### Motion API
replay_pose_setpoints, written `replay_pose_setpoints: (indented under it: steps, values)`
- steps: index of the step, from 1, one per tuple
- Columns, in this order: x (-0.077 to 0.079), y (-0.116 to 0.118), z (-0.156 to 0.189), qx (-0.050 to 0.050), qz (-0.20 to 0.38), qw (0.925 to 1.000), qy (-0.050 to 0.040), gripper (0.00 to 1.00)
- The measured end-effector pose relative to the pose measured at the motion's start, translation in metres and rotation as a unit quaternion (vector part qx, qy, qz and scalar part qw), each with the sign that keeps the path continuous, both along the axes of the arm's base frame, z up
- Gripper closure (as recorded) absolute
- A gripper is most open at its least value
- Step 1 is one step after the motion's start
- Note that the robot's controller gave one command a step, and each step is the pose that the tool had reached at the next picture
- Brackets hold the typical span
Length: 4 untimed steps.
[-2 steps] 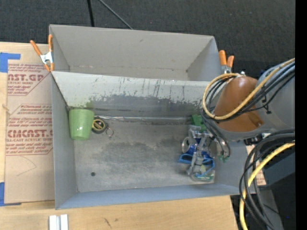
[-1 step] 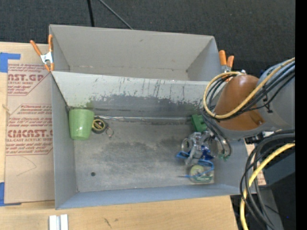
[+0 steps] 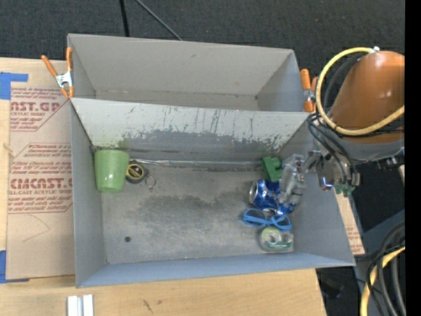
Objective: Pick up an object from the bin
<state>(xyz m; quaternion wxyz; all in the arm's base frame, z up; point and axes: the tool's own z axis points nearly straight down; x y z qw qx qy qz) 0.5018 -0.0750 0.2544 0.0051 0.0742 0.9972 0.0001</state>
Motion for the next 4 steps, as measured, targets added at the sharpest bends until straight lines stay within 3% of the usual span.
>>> replay_pose_setpoints:
  steps: [1,2,3,4]
  values:
    - [-0.001,0.000,-0.004,0.000,0.000,1.0000,0.0037,0.00]
    - [0.012,0.005,-0.124,0.001,0.075,0.9972,0.0078,0.00]
    - [0.037,-0.011,-0.185,0.000,0.288,0.9577,0.0064,0.00]
    - [0.039,-0.010,-0.183,-0.001,0.287,0.9579,0.0026,1.00]
